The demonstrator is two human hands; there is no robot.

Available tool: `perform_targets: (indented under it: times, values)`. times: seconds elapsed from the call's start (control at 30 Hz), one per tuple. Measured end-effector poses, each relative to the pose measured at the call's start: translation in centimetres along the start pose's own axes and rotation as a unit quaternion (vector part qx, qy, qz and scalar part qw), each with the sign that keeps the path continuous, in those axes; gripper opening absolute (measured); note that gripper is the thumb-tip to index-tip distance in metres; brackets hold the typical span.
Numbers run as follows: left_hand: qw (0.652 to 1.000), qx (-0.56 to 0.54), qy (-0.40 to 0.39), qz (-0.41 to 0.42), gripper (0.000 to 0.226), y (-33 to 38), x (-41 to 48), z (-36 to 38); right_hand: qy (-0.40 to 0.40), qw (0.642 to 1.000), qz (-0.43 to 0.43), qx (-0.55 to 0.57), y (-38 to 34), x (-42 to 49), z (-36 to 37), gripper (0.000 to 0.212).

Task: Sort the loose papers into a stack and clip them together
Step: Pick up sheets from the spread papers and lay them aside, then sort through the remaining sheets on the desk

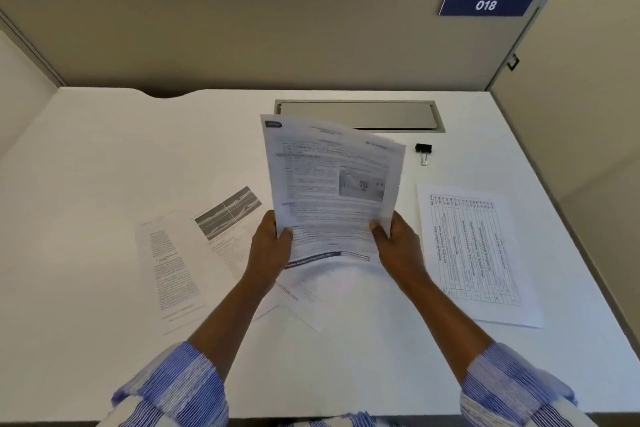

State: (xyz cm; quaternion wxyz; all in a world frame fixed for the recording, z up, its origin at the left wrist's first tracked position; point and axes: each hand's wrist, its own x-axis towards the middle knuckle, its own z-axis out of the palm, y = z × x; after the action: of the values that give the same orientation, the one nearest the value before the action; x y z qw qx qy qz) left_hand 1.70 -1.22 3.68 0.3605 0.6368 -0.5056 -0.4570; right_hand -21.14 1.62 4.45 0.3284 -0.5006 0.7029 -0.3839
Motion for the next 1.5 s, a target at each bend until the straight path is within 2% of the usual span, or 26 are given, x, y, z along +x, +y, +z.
perform_targets:
  times: [0.07,0.2,0.43,0.6,0.7,0.8,0.97,1.07,1.17,1.23,1.33,1.4,1.5]
  values:
    - [1.000,-0.002,0.000,-0.026,0.020,0.6,0.3,1.8,0.040,0.999,-0.006,-0.018,0.7,0.3,-2.0,0.024]
    - [0.997,-0.001,-0.060,-0.051,0.013,2.0,0.0,7.5,0.103,0.992,0.045,-0.062,3.8,0.6,-6.8,0.028]
    - [0.977,0.099,-0.190,-0.019,0.006,3.2,-2.4,17.9,0.167,0.964,0.159,-0.135,9.8,0.2,-14.3,0.023]
    - [0.967,0.124,-0.223,-0.012,0.015,3.9,-3.4,22.2,0.186,0.949,0.192,-0.169,12.7,0.0,-17.3,0.018]
    - [0.962,0.150,-0.229,-0.008,0.025,4.0,-3.8,23.3,0.189,0.942,0.205,-0.188,13.9,0.2,-17.9,0.019]
    - [0.959,0.195,-0.207,0.010,0.032,3.3,-4.0,23.6,0.179,0.929,0.230,-0.229,15.3,0.4,-18.1,0.033]
    - [0.945,0.255,-0.203,0.036,0.029,2.6,-4.1,23.5,0.144,0.923,0.258,-0.245,16.4,0.9,-17.7,0.051]
    - [0.945,0.257,-0.194,0.050,0.038,2.8,-3.8,22.4,0.196,0.919,0.231,-0.252,15.1,0.7,-17.2,0.053]
    - [0.955,0.252,-0.148,0.053,0.049,2.5,-2.4,19.2,0.230,0.933,0.147,-0.234,12.9,0.8,-15.7,0.050]
    - [0.961,0.256,-0.084,0.054,0.045,1.9,-0.9,15.8,0.206,0.956,0.130,-0.162,10.6,0.9,-13.3,0.044]
    - [0.947,0.319,0.025,0.020,0.047,0.3,1.1,9.4,0.092,0.972,0.215,-0.009,6.8,0.6,-7.6,0.049]
    - [0.927,0.366,0.075,-0.040,0.059,-0.9,1.9,5.4,0.009,0.954,0.283,0.096,5.3,-0.1,-3.8,0.059]
    - [0.901,0.409,0.088,-0.113,0.079,-2.7,2.1,1.5,-0.059,0.927,0.327,0.175,3.9,-1.2,0.7,0.043]
